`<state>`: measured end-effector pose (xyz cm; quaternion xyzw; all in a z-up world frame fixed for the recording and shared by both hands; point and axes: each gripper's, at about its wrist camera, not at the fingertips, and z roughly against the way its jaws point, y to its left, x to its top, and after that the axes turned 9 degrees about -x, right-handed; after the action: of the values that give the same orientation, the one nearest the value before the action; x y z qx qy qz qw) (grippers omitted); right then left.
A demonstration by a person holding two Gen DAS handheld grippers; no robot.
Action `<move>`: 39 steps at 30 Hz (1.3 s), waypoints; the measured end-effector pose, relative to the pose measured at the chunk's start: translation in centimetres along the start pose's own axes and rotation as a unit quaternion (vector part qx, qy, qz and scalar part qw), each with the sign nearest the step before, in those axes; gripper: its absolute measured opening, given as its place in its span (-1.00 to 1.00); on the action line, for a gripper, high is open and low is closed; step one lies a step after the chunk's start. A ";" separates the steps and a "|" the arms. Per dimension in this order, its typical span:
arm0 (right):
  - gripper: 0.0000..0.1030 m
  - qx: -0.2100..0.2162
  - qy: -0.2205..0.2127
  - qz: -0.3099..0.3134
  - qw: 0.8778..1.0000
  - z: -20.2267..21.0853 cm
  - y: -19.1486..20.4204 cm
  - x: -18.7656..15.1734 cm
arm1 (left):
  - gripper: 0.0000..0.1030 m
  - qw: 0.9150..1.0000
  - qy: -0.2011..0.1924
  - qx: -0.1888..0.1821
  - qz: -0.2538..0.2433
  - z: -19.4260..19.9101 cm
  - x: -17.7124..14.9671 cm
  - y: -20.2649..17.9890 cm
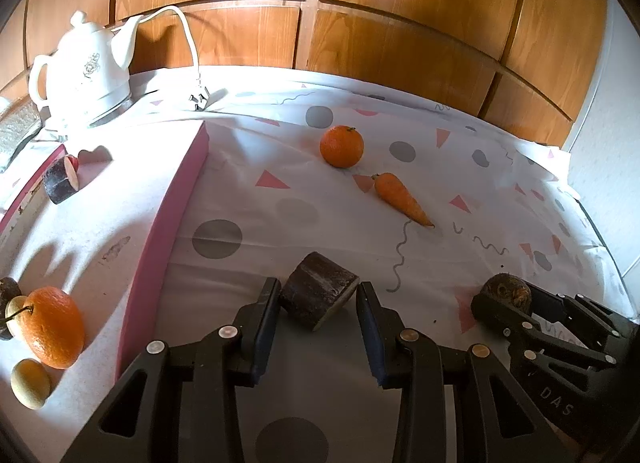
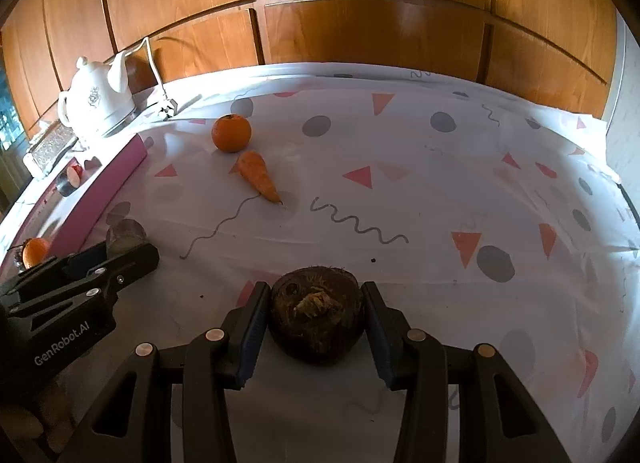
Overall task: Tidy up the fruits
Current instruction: 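Carry the slice toward the tray with the left tool while the right tool holds the beet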
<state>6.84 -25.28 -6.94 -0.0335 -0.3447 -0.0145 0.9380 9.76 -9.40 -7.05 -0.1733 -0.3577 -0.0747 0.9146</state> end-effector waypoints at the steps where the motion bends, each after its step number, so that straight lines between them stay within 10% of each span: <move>1: -0.09 0.000 -0.001 0.000 1.000 0.0 0.0 0.0 | -0.25 1.000 0.000 0.000 0.000 0.0 0.0 0.0; 39: -0.09 -0.015 -0.015 0.009 1.000 0.0 0.4 -0.3 | -0.26 0.999 -0.007 -0.013 -0.031 5.5 -0.2 -2.1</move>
<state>6.62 -24.84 -7.11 -0.0508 -0.3580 -0.0103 0.9323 5.62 -9.29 -2.87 -0.1748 -0.3679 -0.1065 0.9071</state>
